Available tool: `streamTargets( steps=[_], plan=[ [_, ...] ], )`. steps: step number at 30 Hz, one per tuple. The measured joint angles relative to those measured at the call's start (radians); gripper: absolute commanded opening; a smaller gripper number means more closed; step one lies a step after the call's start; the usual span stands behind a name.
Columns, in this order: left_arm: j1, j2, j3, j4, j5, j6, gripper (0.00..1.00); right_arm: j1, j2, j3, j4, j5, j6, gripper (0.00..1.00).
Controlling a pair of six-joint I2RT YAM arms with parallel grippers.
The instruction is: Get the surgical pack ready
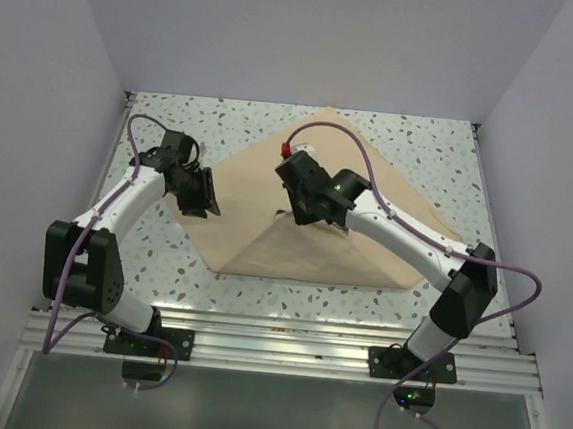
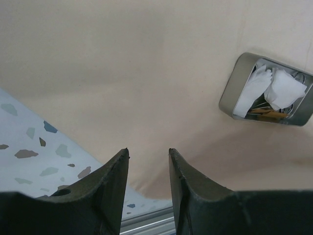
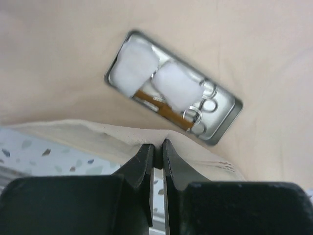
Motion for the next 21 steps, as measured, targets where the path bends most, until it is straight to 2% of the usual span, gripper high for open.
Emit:
streamTargets(
  steps=[5, 12, 21],
  plan=[
    [0.023, 0.047, 0.032, 0.003, 0.000, 0.000, 0.42, -0.126, 0.182, 0.185, 0.025, -0.024, -0.131, 0.00],
    [0.046, 0.067, 0.045, 0.003, 0.000, 0.000, 0.42, -0.237, 0.448, 0.462, 0.010, -0.059, -0.240, 0.00],
    [0.075, 0.088, 0.069, 0.000, 0.000, 0.000, 0.48, -0.320, 0.587, 0.610, -0.017, -0.127, -0.284, 0.00]
  ],
)
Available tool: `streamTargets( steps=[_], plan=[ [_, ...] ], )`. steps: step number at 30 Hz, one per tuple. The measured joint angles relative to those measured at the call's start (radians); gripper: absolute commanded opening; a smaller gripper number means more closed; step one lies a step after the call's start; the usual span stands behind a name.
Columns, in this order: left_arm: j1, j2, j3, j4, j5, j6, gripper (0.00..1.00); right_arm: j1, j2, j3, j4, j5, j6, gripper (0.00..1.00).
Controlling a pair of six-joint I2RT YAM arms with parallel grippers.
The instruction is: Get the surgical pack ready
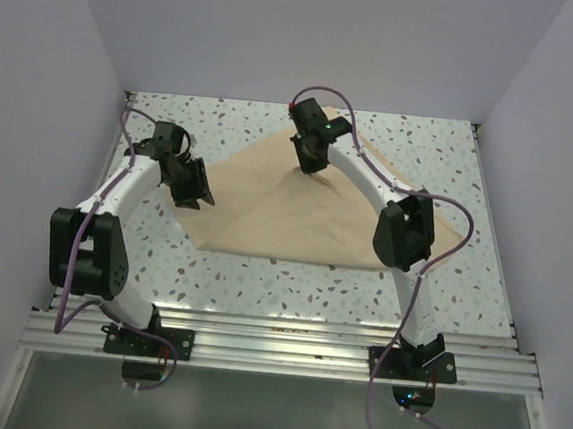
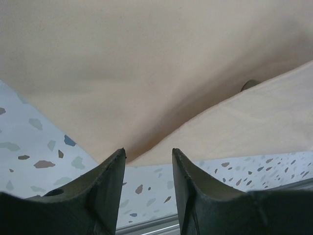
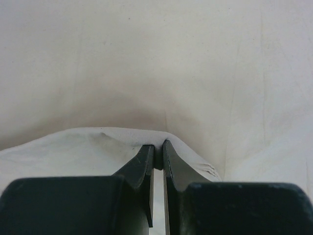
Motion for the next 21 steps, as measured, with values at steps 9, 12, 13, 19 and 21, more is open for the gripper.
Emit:
streamTargets(
  steps=[9, 12, 13, 19, 21],
  plan=[
    [0.032, 0.031, 0.080, 0.001, 0.000, 0.000, 0.49, -0.035, 0.081, 0.003, -0.001, -0.028, -0.008, 0.00],
    [0.043, 0.037, 0.087, 0.002, 0.000, 0.000, 0.50, -0.048, 0.104, 0.011, -0.003, -0.040, -0.008, 0.00],
    [0.047, 0.040, 0.087, 0.002, 0.000, 0.000, 0.50, -0.054, 0.115, 0.021, -0.005, -0.048, -0.008, 0.00],
    [0.056, 0.072, 0.094, 0.002, 0.000, -0.001, 0.50, -0.079, 0.177, 0.072, -0.019, -0.056, -0.008, 0.00],
    [0.057, 0.079, 0.101, 0.002, 0.000, -0.001, 0.50, -0.084, 0.188, 0.076, -0.024, -0.057, -0.007, 0.00]
  ],
)
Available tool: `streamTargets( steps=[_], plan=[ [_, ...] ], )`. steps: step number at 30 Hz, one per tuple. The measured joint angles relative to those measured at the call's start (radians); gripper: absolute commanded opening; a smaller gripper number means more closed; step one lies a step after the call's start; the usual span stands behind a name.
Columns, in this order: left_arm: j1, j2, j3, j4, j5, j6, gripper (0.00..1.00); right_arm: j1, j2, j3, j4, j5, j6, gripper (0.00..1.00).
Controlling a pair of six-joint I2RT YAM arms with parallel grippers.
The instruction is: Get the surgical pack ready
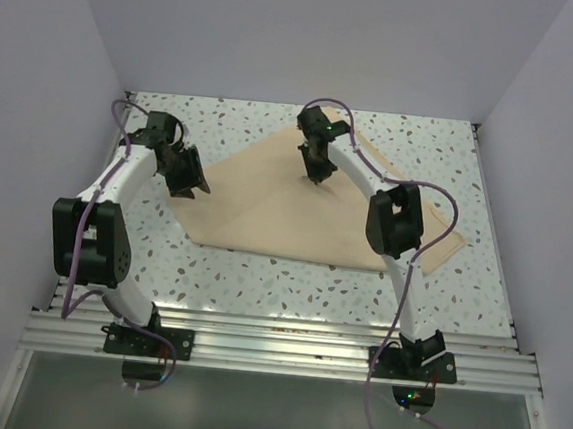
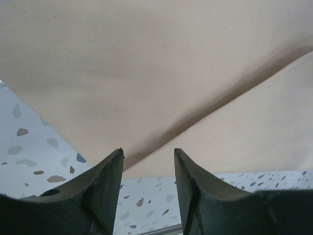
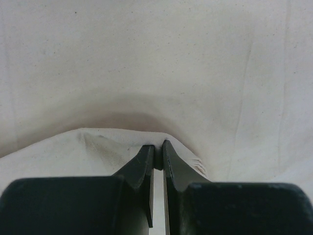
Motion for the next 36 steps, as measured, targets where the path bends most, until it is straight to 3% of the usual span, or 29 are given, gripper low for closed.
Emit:
streamTargets(
  steps=[5, 12, 17, 21, 26, 29, 30, 36],
  plan=[
    [0.020, 0.006, 0.019, 0.001, 0.002, 0.000, 0.51, -0.006, 0.021, 0.014, -0.010, -0.004, 0.000, 0.00],
    [0.045, 0.020, 0.019, 0.001, 0.002, 0.000, 0.52, -0.006, 0.060, 0.053, -0.026, 0.001, 0.000, 0.09],
    [0.056, 0.025, 0.021, 0.000, 0.000, 0.000, 0.52, -0.007, 0.093, 0.098, -0.034, 0.016, 0.002, 0.25],
    [0.064, 0.034, 0.034, -0.004, -0.010, 0.001, 0.53, -0.008, 0.106, 0.123, -0.036, 0.039, 0.005, 0.45],
    [0.093, 0.059, 0.059, -0.004, -0.034, 0.001, 0.54, -0.009, 0.097, 0.130, -0.045, 0.035, 0.023, 0.43],
    [0.123, 0.083, 0.071, -0.001, -0.042, 0.001, 0.54, -0.010, 0.055, 0.075, -0.041, 0.022, 0.038, 0.26],
    [0.133, 0.092, 0.076, -0.001, -0.045, 0.001, 0.54, -0.010, 0.038, 0.055, -0.042, 0.019, 0.042, 0.16],
    [0.167, 0.158, 0.114, 0.000, -0.063, 0.000, 0.57, -0.010, 0.025, 0.042, -0.038, 0.003, 0.048, 0.11]
  ],
)
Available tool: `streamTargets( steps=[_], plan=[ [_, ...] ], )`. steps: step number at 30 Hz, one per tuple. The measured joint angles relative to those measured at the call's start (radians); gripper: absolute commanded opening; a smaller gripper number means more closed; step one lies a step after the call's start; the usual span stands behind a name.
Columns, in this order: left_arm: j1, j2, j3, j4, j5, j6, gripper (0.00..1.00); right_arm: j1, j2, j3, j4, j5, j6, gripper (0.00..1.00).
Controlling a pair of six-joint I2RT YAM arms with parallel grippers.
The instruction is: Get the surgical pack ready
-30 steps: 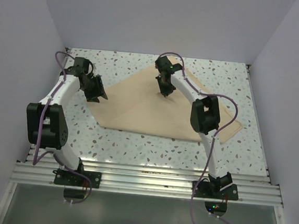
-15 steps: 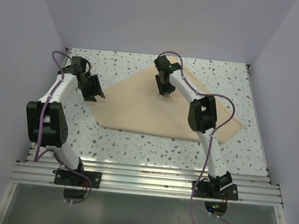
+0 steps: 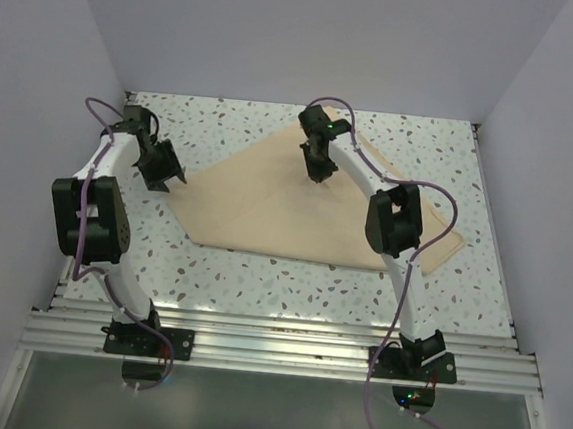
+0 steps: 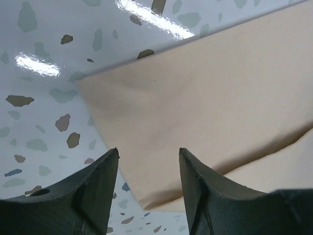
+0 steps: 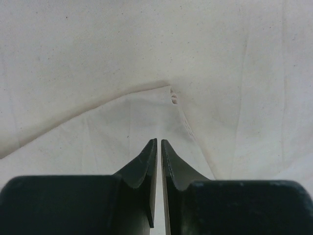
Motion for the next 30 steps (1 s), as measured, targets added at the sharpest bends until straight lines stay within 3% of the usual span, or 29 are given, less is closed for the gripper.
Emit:
streamTargets(
  steps=[14, 30],
  plan=[
    [0.020, 0.101, 0.073, -0.007, -0.072, 0.002, 0.56, -0.037, 0.066, 0.014, 0.029, -0.092, 0.027, 0.11],
    [0.051, 0.147, -0.016, 0.003, -0.086, 0.004, 0.51, -0.066, 0.093, 0.058, 0.003, -0.156, 0.062, 0.13]
  ],
)
